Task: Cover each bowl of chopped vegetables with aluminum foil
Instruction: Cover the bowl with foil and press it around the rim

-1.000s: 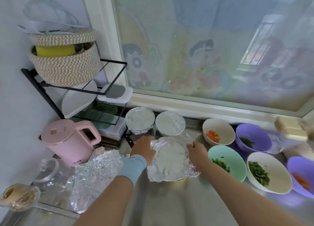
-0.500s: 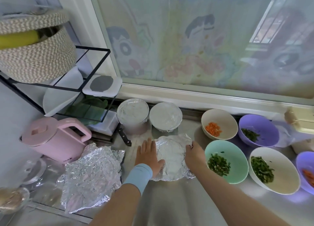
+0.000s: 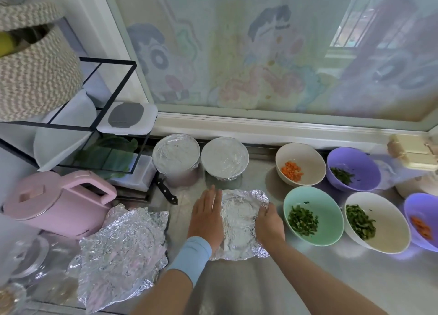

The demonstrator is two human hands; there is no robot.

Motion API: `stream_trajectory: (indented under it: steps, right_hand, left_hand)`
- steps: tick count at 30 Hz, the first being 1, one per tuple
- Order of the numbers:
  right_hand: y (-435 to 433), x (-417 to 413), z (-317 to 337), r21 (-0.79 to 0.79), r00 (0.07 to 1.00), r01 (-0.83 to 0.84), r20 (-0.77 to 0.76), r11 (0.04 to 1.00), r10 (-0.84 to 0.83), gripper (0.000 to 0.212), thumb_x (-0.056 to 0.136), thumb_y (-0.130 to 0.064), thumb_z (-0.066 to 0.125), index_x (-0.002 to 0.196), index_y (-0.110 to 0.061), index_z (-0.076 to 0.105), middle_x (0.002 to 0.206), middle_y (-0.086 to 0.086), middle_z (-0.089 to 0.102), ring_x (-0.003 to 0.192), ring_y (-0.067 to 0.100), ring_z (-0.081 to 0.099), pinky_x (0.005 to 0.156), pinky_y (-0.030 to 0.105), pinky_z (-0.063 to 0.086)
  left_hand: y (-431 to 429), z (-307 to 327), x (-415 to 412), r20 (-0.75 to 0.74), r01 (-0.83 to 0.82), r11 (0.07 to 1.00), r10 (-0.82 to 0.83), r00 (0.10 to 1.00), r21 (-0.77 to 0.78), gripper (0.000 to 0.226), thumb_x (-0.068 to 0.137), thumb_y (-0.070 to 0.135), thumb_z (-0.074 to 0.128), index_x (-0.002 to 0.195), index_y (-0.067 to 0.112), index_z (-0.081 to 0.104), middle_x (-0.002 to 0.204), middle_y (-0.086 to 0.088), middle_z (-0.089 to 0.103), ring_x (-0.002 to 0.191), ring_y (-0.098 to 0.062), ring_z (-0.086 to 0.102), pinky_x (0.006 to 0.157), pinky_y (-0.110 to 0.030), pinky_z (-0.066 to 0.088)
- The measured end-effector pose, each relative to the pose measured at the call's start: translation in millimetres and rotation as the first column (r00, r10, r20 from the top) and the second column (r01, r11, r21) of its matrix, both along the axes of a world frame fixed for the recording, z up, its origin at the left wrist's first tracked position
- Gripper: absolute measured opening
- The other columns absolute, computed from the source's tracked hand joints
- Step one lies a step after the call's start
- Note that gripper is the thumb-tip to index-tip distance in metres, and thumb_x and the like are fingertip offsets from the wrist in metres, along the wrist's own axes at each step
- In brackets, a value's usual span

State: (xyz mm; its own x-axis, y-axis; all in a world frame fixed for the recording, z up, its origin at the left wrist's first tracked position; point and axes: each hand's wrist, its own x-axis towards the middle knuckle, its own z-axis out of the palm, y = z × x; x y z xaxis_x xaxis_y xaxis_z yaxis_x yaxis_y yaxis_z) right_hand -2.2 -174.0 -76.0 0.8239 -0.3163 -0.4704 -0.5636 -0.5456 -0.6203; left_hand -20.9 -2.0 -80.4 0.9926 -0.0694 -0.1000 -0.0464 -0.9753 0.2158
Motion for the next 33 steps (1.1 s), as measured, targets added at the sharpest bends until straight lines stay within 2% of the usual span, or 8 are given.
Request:
stream_trajectory:
  steps: [5,10,12,15,21,25,29,33]
  right_hand:
    - [5.4,0.5,2.1,-0.159,0.972,-0.079,0.207,0.984,0.112,0.071,0.088,0.005,0.041,0.151,-0.018,0.019,0.15,0.013,0.031,0.136,0.033,0.035,0.108,0.044,0.036]
    - [2.6,2.3,-8.5,-0.61,0.651,-0.458,0.266,0.647,0.711,0.084,0.062,0.003,0.058,0.144,-0.01,0.044,0.15,0.014,0.04,0.139,0.036,0.037,0.113,0.049,0.03]
    - [5.1,1.9,-13.0,-0.552,0.684,-0.52,0.189,0.652,0.705,0.067,0.085,-0.009,0.046,0.15,-0.011,0.033,0.155,0.008,0.034,0.144,0.029,0.031,0.118,0.043,0.023]
    - [3.3,4.1,-21.5,-0.261,0.833,-0.503,0.108,0.824,0.543,0.055,0.101,-0.03,0.036,0.154,-0.021,0.022,0.151,0.005,0.039,0.135,0.028,0.042,0.109,0.04,0.034]
    - [-0.9,5.8,-14.8,0.016,0.896,-0.432,0.121,0.902,0.427,0.023,0.101,-0.032,0.038,0.122,-0.03,0.047,0.101,-0.002,0.062,0.098,0.025,0.06,0.076,0.031,0.04]
    - [-0.9,7.8,-18.8,-0.016,0.895,-0.426,0.137,0.905,0.424,0.022,0.101,-0.031,0.04,0.12,-0.026,0.049,0.11,0.001,0.062,0.103,0.025,0.058,0.081,0.032,0.039]
    - [-1.6,10.1,-25.3,-0.183,0.85,-0.499,0.089,0.847,0.519,0.05,0.102,-0.033,0.038,0.148,-0.016,0.03,0.154,0.009,0.028,0.14,0.03,0.03,0.112,0.041,0.029]
    - [-1.0,-2.8,-19.4,-0.495,0.74,-0.481,0.214,0.723,0.638,0.06,0.101,-0.035,0.034,0.154,-0.013,0.019,0.161,0.01,0.015,0.147,0.027,0.018,0.118,0.042,0.024]
  left_hand:
    - [-13.7,-6.5,4.0,-0.07,0.105,0.994,-0.107,0.992,-0.029,0.066,0.102,0.036,0.031,0.156,0.016,-0.003,0.164,-0.003,-0.001,0.151,-0.023,0.002,0.121,-0.037,0.004]
    - [-13.5,-17.4,5.4,-0.04,0.073,0.997,-0.074,0.997,-0.011,0.068,0.097,0.046,0.033,0.155,0.015,0.015,0.161,-0.003,0.019,0.147,-0.024,0.021,0.116,-0.038,0.022]
    - [-11.9,-17.3,7.7,-0.047,0.072,0.997,-0.073,0.996,-0.027,0.068,0.1,0.045,0.034,0.156,0.019,0.007,0.162,0.001,0.012,0.147,-0.022,0.014,0.117,-0.036,0.017]
    - [-6.8,-13.6,11.5,-0.012,0.051,0.994,-0.052,0.999,-0.1,0.062,0.1,0.044,0.035,0.154,0.021,0.015,0.157,0.003,0.023,0.141,-0.019,0.023,0.114,-0.033,0.023]
    - [-0.3,-19.1,17.0,-0.05,-0.081,0.92,0.067,0.996,-0.384,0.051,0.097,0.036,0.044,0.146,0.025,0.034,0.144,0.006,0.044,0.129,-0.015,0.04,0.106,-0.033,0.038]
    - [5.3,-20.5,13.2,-0.061,-0.082,0.884,0.061,0.996,-0.46,0.055,0.097,0.038,0.044,0.148,0.025,0.028,0.155,0.003,0.029,0.141,-0.016,0.029,0.112,-0.036,0.034]
    - [11.0,-19.7,-7.1,0.066,0.194,0.964,-0.185,0.98,-0.181,0.072,0.09,0.061,0.034,0.15,0.022,0.028,0.161,-0.001,0.011,0.145,-0.022,0.011,0.12,-0.042,0.016]
    - [13.7,-23.7,-18.7,-0.023,0.225,0.973,-0.227,0.974,-0.06,0.099,0.077,0.079,0.032,0.155,0.02,0.014,0.163,-0.004,-0.004,0.149,-0.022,-0.006,0.122,-0.038,0.001]
